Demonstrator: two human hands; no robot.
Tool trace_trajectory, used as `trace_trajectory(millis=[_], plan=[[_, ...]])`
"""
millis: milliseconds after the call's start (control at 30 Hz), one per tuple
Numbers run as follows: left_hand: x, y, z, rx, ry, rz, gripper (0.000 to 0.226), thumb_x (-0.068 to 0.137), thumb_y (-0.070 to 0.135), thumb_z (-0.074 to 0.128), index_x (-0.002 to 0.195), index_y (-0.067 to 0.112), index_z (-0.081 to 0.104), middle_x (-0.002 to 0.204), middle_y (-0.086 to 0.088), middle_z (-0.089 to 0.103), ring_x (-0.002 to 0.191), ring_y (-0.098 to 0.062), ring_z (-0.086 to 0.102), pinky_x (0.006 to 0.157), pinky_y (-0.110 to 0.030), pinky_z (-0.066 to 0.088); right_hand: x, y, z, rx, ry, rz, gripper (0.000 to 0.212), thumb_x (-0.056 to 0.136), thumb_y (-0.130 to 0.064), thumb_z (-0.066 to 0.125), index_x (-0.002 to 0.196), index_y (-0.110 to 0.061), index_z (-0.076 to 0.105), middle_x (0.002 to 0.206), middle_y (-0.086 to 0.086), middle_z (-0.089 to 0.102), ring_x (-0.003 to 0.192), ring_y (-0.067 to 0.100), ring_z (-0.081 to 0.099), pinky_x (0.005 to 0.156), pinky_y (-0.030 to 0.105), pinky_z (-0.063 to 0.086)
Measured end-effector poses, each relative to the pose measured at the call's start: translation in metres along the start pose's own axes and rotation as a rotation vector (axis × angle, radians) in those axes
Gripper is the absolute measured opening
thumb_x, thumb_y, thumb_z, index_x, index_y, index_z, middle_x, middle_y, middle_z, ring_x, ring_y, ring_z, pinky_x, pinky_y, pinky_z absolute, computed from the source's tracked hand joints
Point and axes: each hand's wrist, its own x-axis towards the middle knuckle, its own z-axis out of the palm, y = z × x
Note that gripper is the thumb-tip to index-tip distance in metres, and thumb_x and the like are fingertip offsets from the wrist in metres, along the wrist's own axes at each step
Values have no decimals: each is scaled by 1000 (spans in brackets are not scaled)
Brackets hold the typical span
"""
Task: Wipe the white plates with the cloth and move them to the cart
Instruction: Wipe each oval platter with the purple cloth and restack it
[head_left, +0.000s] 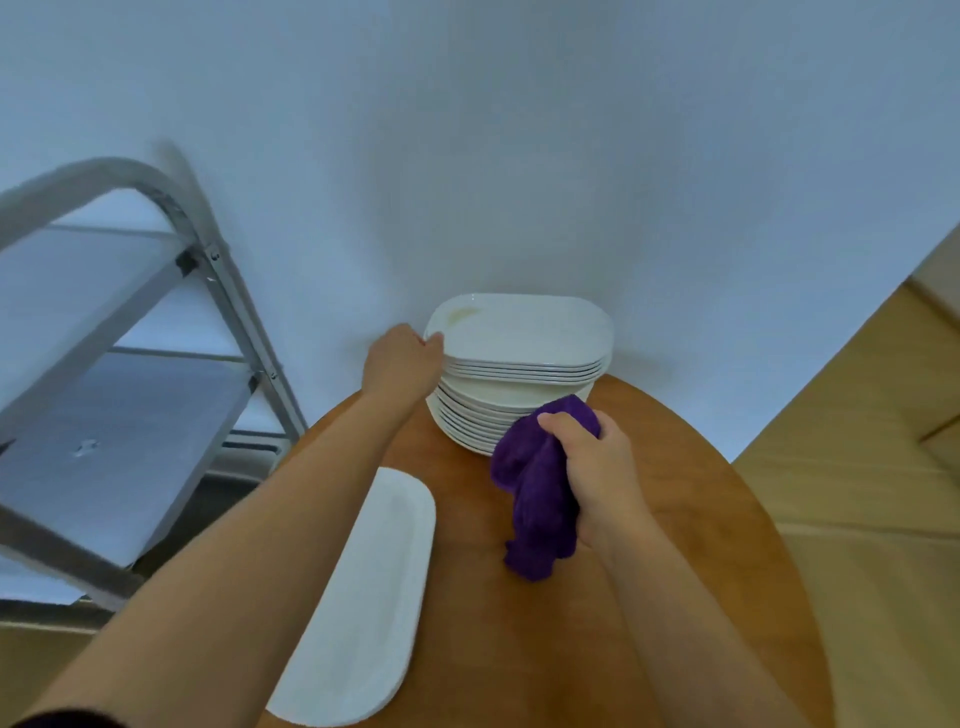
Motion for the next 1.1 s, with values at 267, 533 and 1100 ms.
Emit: trace_trajectory(millis=[267,533,1100], plan=[[31,1,9,170,-127,-20,29,90,21,43,65,9,42,66,-3,45,63,-18,43,49,-27,29,16,-1,-8,-12,-27,20,14,80,-23,70,93,-22,64,89,4,70,85,22,66,68,34,54],[26,2,-4,113,-144,-9,30,84,15,49,57,10,36,57,-3,36,55,-19,36,51,-27,29,14,-3,-18,-19,12,31,13,81,-21,70,93,-21,64,91,4,70,87,23,66,72,36,56],[-12,-4,-25,-528,-214,-161,29,90,14,52,62,7,54,39,4,52,30,-4,44,36,-13,38,5,-8,-26,23,110,63,21,78,-44,72,87,-28,61,92,1,70,88,21,66,74,38,57]])
